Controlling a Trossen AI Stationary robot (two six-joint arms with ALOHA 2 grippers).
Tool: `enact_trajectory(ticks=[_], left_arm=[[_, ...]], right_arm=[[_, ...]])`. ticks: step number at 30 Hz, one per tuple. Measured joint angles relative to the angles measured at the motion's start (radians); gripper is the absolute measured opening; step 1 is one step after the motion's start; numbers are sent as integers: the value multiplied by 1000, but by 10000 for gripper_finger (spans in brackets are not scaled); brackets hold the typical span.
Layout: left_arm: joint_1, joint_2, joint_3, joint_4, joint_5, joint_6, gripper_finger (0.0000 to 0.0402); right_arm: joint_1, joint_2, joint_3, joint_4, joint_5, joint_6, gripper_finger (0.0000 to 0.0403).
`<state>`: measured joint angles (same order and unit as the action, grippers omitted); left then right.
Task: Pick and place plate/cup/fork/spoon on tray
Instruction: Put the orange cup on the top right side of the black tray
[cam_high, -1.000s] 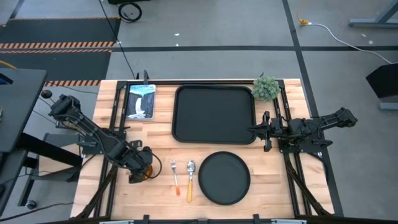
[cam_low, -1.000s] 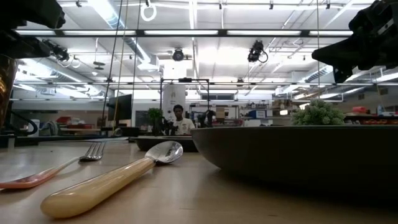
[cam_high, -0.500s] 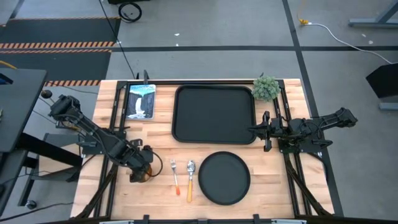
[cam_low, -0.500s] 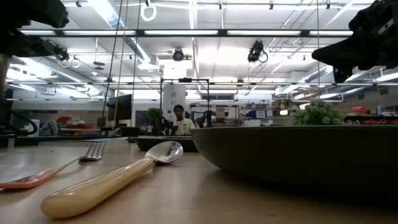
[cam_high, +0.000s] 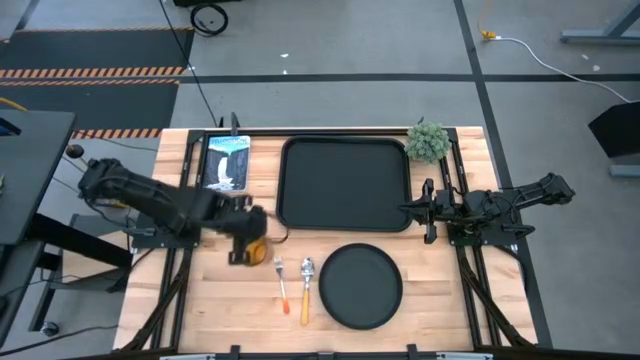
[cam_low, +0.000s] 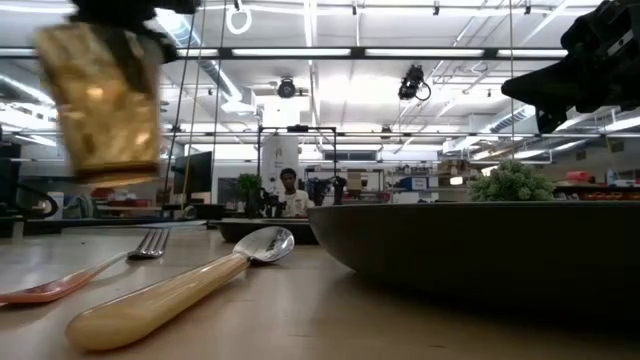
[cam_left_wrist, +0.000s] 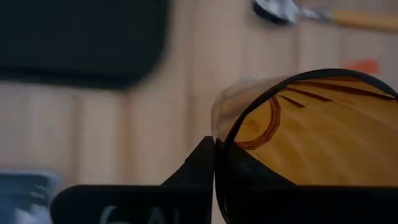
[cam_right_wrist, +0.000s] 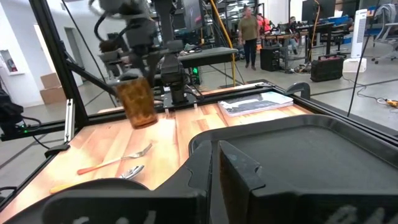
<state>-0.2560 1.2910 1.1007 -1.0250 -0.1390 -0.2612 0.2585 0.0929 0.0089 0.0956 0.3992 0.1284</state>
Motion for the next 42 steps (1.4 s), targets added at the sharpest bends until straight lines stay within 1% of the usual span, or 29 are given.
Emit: enact_trajectory(ticks=[5,9,11,13,17,21,25,33,38,42], left_arm=[[107,61,57,156,-74,205,20],[180,123,75,341,-74,349,19],[216,165,84,406,-70,398,17],[254,216,104,435,-46,421,16],[318,345,181,402,11,453,16],[360,473,305,338,16,494,15],[398,571,439,309,17,536,17],[499,751,754,319,26,560,17],[547,876,946,306,98,561,17],[571,974,1094,256,111,561,17]], right_arm=[[0,0,0,0,0,0,34],[0,0,0,0,0,0,34],[0,0,0,5,0,0,34],[0,0,0,6,0,0,34],[0,0,0,6,0,0,34],[0,0,0,7,0,0,34],[0,0,0,7,0,0,34],[0,0,0,8,0,0,34],[0,0,0,10,0,0,34],[0,0,0,16,0,0,34]])
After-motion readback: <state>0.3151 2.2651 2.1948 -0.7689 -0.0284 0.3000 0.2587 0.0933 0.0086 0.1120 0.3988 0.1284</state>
